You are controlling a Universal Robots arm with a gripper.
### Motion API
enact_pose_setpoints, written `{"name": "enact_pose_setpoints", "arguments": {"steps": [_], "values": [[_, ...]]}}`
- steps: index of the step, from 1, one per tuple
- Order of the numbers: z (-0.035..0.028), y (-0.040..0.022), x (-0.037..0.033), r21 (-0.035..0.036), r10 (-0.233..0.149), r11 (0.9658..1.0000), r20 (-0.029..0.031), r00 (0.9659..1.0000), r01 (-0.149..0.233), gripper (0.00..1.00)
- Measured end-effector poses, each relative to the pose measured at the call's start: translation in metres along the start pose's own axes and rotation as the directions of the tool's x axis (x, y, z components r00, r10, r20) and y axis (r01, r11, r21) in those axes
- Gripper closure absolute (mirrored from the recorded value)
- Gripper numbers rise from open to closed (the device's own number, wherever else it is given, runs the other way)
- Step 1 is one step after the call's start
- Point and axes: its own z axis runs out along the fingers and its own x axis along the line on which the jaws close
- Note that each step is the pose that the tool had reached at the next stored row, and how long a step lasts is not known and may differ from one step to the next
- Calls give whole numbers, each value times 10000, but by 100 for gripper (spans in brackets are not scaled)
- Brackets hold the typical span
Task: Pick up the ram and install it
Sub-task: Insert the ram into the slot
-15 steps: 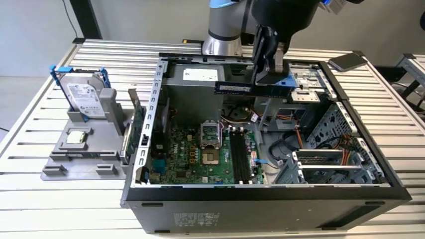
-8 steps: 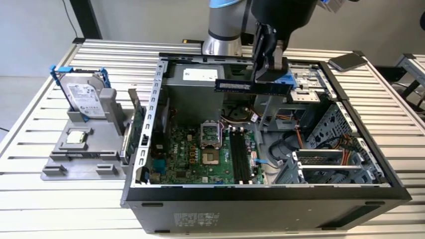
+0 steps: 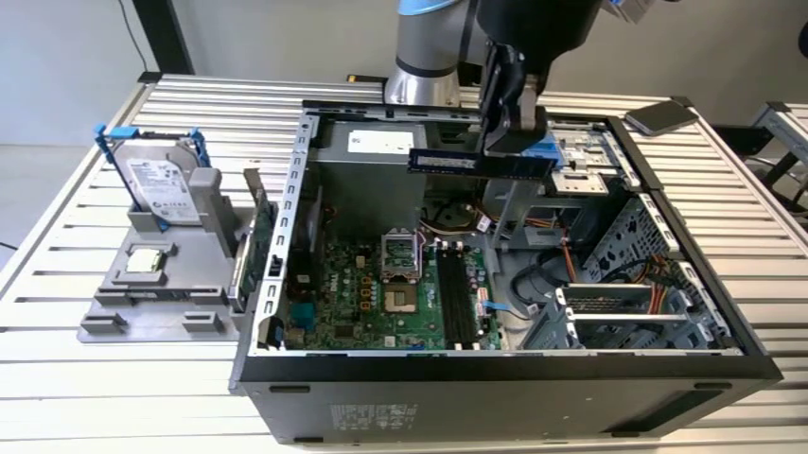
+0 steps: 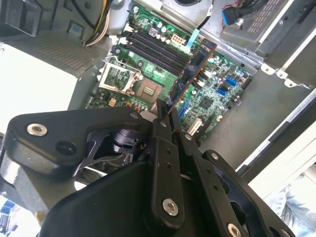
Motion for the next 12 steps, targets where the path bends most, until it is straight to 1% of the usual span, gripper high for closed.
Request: {"name": "enact_pose_setpoints", "arguments": {"steps": [6, 12], "values": [[0, 1, -9, 2, 0, 10000, -26, 10000, 0, 100], [1, 2, -25, 3, 0, 10000, -35, 10000, 0, 100]]}}
